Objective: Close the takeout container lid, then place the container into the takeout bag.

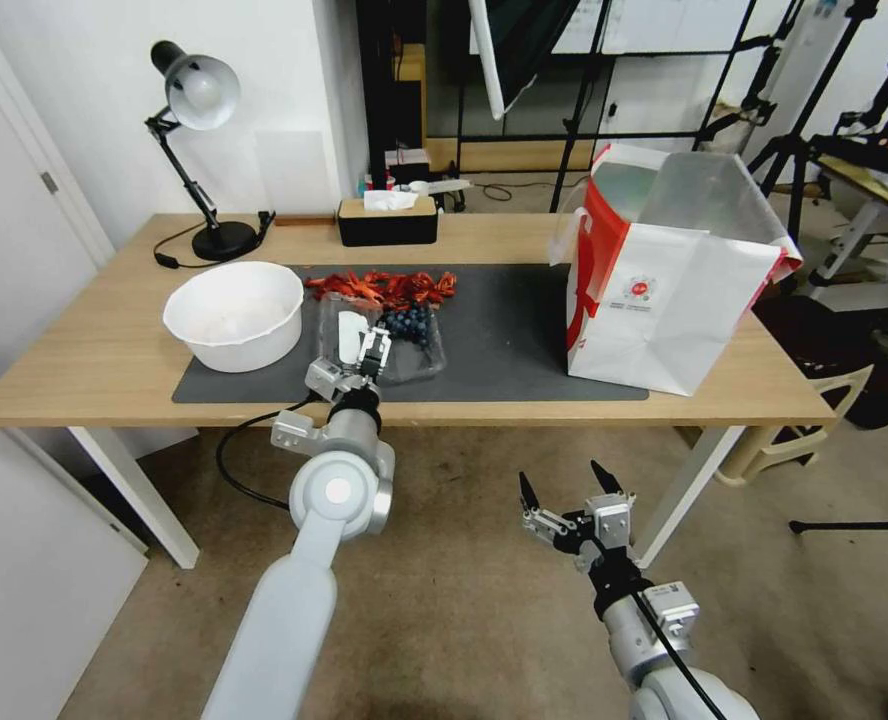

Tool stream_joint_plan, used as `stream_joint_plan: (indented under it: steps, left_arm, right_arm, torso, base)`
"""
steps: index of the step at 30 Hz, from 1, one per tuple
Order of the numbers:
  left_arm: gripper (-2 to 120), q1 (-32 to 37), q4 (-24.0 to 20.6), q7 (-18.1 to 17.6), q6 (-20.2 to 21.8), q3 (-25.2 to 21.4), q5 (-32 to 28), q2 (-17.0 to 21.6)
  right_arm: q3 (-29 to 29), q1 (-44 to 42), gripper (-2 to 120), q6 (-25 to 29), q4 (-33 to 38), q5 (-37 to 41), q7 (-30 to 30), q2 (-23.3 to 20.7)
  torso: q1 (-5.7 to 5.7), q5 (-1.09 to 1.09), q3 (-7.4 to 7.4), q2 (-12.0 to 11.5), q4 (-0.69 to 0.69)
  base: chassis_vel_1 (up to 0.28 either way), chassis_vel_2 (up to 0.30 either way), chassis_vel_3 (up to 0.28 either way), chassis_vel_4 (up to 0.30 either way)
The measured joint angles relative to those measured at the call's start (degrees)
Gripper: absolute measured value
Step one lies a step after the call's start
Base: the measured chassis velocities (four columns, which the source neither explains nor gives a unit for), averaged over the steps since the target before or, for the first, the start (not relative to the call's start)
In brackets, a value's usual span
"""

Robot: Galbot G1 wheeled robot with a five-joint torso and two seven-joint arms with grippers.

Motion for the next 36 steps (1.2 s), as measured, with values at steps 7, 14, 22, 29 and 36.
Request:
stream_joint_plan:
  steps: [7, 14, 22, 29, 36]
  left_arm:
    - [100, -0.77, 1.15, 0.04, 0.11, -0.96, -0.88, 0.52]
    - [100, -0.94, 1.32, 0.2, 0.14, -1.54, -1.48, 0.96]
    - [100, 1.08, -0.14, 0.26, 0.32, -1.52, -1.47, 0.83]
    - [100, 3.88, -2.81, -0.04, 0.9, -1.59, -1.24, 1.04]
    - [100, 11.69, -9.29, 0.49, 0.97, -1.65, 0.55, 3.26]
  right_arm:
    - [-0.14, 0.05, 100, 0.09, -0.25, -0.08, 0.0, -0.17]
    - [-0.13, 0.11, 100, 0.12, -0.25, -0.08, 0.0, -0.36]
    - [-0.37, 0.1, 100, 0.19, -0.25, -0.08, -0.02, -0.47]
    - [-0.54, 0.05, 100, 0.29, -0.22, -0.07, -0.07, -0.59]
    - [-1.32, 0.12, 100, 0.62, -0.63, -0.04, -0.09, -0.55]
  torso:
    - [0.0, 0.0, 0.0, 0.0, 0.0]
    - [0.0, 0.0, 0.0, 0.0, 0.0]
    - [0.0, 0.0, 0.0, 0.0, 0.0]
    - [0.0, 0.0, 0.0, 0.0, 0.0]
    - [0.0, 0.0, 0.0, 0.0, 0.0]
  base:
    - [0.0, 0.0, 0.0, 0.0]
    - [0.0, 0.0, 0.0, 0.0]
    - [0.0, 0.0, 0.0, 0.0]
    - [0.0, 0.0, 0.0, 0.0]
    - [0.0, 0.0, 0.0, 0.0]
